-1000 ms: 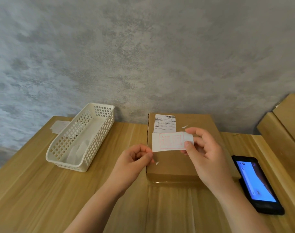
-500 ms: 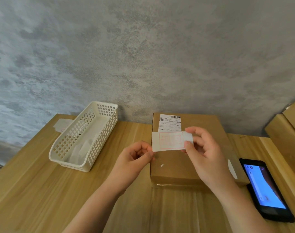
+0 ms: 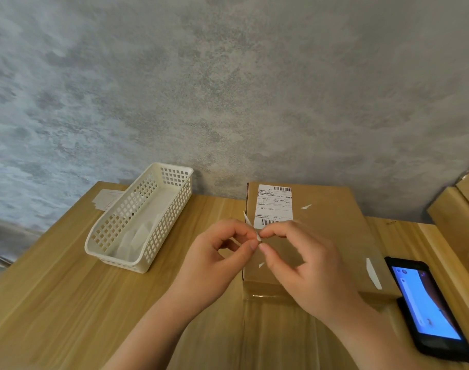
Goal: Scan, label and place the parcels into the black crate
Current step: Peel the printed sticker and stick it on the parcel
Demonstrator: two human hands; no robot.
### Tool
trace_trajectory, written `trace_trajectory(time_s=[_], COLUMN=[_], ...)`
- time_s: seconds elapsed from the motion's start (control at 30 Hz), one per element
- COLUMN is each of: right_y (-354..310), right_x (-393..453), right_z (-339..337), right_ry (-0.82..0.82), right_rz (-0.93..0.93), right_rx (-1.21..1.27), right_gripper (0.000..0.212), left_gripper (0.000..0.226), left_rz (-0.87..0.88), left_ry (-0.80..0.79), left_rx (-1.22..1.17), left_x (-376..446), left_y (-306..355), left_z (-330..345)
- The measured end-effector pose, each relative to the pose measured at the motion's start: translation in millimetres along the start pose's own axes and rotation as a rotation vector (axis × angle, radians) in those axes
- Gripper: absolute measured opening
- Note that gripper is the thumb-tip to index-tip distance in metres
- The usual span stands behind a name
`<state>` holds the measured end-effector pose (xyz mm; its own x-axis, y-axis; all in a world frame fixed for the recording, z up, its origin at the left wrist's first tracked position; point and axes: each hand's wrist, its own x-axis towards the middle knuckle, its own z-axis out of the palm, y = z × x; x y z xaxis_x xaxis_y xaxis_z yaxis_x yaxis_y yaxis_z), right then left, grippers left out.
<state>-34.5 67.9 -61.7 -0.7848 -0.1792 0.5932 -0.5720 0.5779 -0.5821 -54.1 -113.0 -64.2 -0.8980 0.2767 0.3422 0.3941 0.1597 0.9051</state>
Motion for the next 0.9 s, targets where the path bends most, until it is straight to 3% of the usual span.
trace_trajectory(time_s=[0.33,0.9], right_y=[0.7,3.8], right_x=[0.7,4.2], right_z=[1.0,7.7], right_ry=[0.003,0.041], right_rz=[0.013,0.007], right_rx=[0.031,-0.040], right_gripper=[0.009,0.009], left_gripper=[0.007,0.013], left_rz=[0.077,0.096], left_ry=[0.021,0.040], left_rx=[0.233,0.251], left_x=[1.3,2.2], left_y=[0.3,0.7], left_z=[-0.4,6.4])
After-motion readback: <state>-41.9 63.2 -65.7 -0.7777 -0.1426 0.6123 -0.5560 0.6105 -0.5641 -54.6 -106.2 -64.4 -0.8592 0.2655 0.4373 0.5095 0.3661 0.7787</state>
